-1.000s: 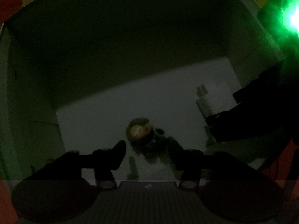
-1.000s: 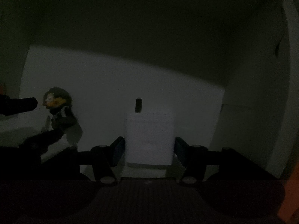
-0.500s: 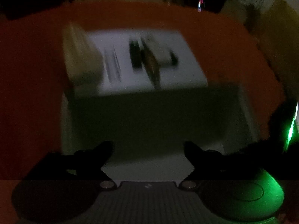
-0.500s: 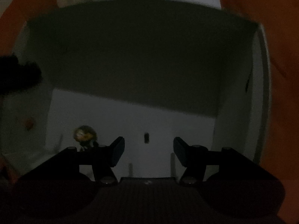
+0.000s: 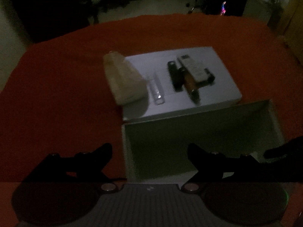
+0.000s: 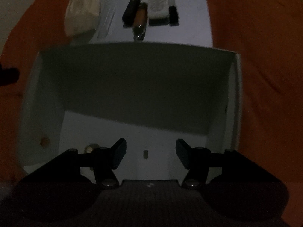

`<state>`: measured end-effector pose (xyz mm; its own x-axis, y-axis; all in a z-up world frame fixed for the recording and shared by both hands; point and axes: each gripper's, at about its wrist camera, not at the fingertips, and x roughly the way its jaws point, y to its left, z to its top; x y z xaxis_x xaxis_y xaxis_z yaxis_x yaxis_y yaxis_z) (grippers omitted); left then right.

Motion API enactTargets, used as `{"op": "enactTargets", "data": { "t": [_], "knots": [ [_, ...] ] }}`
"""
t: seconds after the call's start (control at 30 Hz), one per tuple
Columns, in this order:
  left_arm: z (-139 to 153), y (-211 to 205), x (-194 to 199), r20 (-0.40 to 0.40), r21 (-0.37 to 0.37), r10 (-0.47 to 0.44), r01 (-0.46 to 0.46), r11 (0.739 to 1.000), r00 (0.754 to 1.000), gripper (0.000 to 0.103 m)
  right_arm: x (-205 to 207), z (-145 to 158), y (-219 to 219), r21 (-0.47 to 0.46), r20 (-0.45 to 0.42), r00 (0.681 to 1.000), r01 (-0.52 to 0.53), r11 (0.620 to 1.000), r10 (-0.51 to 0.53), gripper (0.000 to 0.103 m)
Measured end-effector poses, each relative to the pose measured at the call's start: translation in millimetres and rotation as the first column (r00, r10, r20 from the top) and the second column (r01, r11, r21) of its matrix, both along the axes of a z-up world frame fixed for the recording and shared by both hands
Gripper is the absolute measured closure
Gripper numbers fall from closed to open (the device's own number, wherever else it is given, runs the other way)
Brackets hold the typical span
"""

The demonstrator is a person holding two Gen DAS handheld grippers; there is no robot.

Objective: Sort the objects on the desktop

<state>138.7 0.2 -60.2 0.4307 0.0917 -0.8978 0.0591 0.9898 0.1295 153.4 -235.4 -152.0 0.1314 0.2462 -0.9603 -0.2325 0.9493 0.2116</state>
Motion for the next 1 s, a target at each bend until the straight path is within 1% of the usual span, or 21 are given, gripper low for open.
{"op": "enactTargets", "data": {
  "t": [0.07, 0.1, 0.13, 0.27, 0.37, 0.43, 0.5, 0.6, 0.7, 0.73, 0.83, 0.9, 1.0],
  "knots": [
    [9.5, 0.0, 0.3, 0.001, 0.037, -0.003, 0.003, 0.999, 1.000, 0.008, -0.7, 5.3, -8.5, 0.021, 0.011, 1.000, 0.017, 1.000, -0.018, 0.041],
    [13.7, -3.5, 1.6, 0.015, 0.064, -0.009, 0.008, 0.998, 1.000, 0.002, -0.5, 6.4, -8.9, 0.028, 0.017, 1.000, 0.023, 0.999, -0.023, 0.041],
    [17.5, -7.1, 2.8, 0.034, 0.079, -0.017, 0.014, 0.997, 0.999, 0.001, 1.0, 7.8, -11.7, 0.035, 0.024, 0.999, 0.029, 0.999, -0.030, 0.041],
    [25.4, -26.4, 8.6, 0.109, 0.090, -0.064, 0.054, 0.994, 0.992, 0.000, 2.9, 20.7, -20.3, 0.060, 0.045, 0.997, 0.064, 0.996, -0.067, 0.041],
    [23.0, -38.7, 11.3, 0.169, 0.060, -0.100, 0.091, 0.994, 0.980, 0.000, 6.4, 31.7, -29.8, 0.039, 0.058, 0.994, 0.094, 0.995, -0.096, 0.041],
    [14.9, -44.2, 15.3, 0.187, 0.058, -0.114, 0.104, 0.993, 0.976, 0.000, 12.2, 39.7, -33.4, 0.010, 0.074, 0.991, 0.108, 0.994, -0.108, 0.041],
    [4.9, -42.2, 20.3, 0.176, 0.042, -0.088, 0.082, 0.996, 0.980, 0.000, 21.5, 45.6, -34.3, -0.019, 0.095, 0.989, 0.115, 0.993, -0.113, 0.041],
    [-15.1, -26.3, 32.3, 0.133, -0.022, -0.008, 0.012, 1.000, 0.991, 0.000, 37.2, 56.5, -32.3, -0.036, 0.138, 0.983, 0.127, 0.991, -0.121, 0.041],
    [-30.0, -2.2, 45.5, 0.082, -0.071, 0.075, -0.069, 0.995, 0.994, 0.000, 51.9, 66.4, -27.0, -0.038, 0.172, 0.978, 0.130, 0.991, -0.122, 0.041],
    [-31.7, 4.1, 49.3, 0.070, -0.078, 0.079, -0.074, 0.994, 0.994, 0.000, 56.6, 69.5, -24.7, -0.034, 0.178, 0.977, 0.129, 0.991, -0.121, 0.041],
    [-32.3, 16.2, 59.3, 0.044, -0.066, 0.056, -0.053, 0.996, 0.997, 0.000, 69.5, 74.7, -15.4, -0.029, 0.171, 0.979, 0.116, 0.993, -0.110, 0.041],
    [-28.6, 22.0, 67.2, 0.037, -0.068, 0.026, -0.024, 0.997, 0.999, 0.000, 78.1, 80.0, -9.0, -0.034, 0.176, 0.980, 0.104, 0.994, -0.097, 0.042],
    [-21.3, 28.0, 83.5, 0.053, -0.112, -0.009, 0.014, 0.994, 0.999, 0.000, 91.5, 87.0, -0.3, -0.054, 0.192, 0.978, 0.091, 0.994, -0.079, 0.041]
  ]
}}
